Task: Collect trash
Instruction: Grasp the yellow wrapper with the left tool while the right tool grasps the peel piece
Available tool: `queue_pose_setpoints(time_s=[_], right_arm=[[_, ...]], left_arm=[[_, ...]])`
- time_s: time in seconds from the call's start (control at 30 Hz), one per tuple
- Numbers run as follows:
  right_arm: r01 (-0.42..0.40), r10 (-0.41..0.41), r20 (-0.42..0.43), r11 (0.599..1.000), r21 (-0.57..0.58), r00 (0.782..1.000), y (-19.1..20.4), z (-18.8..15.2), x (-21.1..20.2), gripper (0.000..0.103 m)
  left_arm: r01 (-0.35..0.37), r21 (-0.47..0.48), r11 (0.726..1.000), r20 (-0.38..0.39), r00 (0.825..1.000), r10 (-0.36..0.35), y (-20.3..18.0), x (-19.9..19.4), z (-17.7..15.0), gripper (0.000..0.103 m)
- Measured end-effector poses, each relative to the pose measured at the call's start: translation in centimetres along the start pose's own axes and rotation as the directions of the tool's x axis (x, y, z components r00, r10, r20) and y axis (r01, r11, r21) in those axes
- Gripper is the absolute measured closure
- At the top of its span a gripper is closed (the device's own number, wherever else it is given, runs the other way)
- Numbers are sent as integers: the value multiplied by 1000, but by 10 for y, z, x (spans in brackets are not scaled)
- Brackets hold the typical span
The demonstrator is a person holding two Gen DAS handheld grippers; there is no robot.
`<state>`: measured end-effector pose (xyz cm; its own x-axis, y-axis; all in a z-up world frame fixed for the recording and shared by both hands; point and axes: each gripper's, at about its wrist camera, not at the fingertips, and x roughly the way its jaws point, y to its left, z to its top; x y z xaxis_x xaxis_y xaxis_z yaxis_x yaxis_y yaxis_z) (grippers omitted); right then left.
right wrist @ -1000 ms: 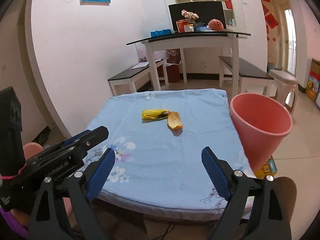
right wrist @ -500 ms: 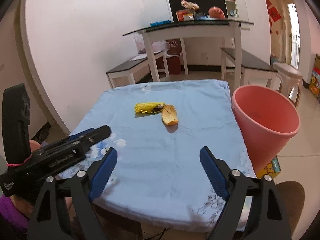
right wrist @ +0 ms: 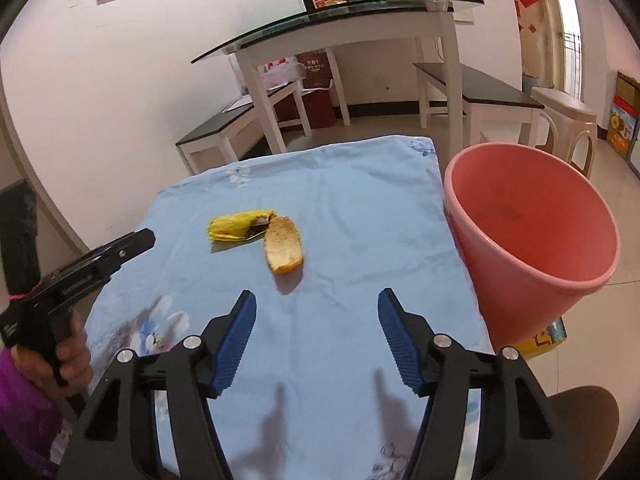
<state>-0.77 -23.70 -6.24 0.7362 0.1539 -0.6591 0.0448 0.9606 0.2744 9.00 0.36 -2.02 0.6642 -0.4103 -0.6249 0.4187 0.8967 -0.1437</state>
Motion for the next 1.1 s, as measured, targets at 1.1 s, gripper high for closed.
queue_pose_setpoints(time_s=[1.1], right_arm=[[-146, 169, -211, 982, 119, 963, 4, 32, 103, 54]], left_arm=[[55, -34, 998, -160, 985, -59, 5, 52, 10, 91]])
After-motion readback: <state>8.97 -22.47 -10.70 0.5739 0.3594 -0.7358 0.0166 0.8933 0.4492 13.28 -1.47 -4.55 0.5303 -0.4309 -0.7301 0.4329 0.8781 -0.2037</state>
